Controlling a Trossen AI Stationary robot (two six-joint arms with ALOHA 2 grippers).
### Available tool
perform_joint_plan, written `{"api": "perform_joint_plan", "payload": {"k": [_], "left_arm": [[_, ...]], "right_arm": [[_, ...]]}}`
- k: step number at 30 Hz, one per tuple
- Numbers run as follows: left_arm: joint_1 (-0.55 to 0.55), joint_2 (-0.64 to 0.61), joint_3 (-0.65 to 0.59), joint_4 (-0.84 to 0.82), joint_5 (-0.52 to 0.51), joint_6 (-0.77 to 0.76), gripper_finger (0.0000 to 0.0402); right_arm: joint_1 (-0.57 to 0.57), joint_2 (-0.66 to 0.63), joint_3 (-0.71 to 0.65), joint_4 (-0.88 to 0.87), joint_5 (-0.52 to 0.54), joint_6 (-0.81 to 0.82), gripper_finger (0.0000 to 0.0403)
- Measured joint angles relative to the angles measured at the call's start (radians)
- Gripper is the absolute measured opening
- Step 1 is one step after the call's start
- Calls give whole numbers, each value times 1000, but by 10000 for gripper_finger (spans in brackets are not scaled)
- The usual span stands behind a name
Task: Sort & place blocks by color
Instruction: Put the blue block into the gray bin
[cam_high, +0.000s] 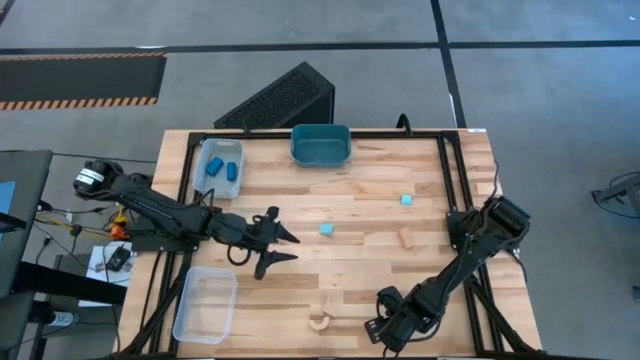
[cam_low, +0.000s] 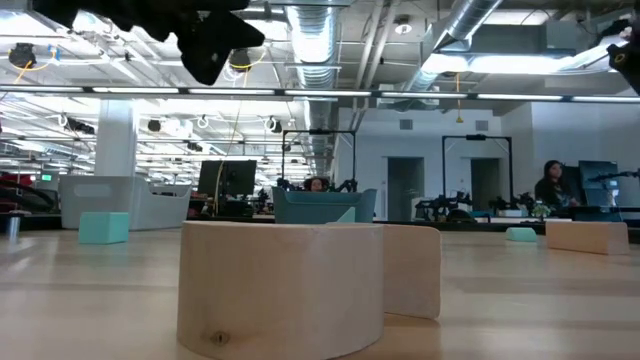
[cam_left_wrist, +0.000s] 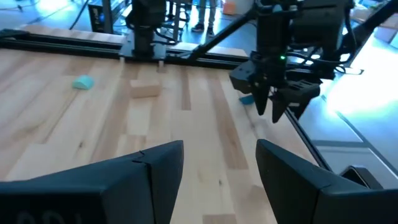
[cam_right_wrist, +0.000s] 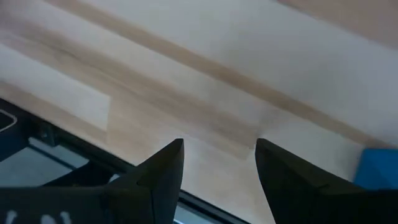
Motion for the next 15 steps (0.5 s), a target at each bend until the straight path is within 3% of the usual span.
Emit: {"api": "perform_joint_plan", "payload": {"k": [9,15], "left_arm": [[-37,3,0,-13,-21,13,190],[-37,3,0,-10,-57,9,190]], "right_arm": [[-11,-29,7,-59,-23,-52,221],[-5,-50,88,-310,-28,-49,221]]}}
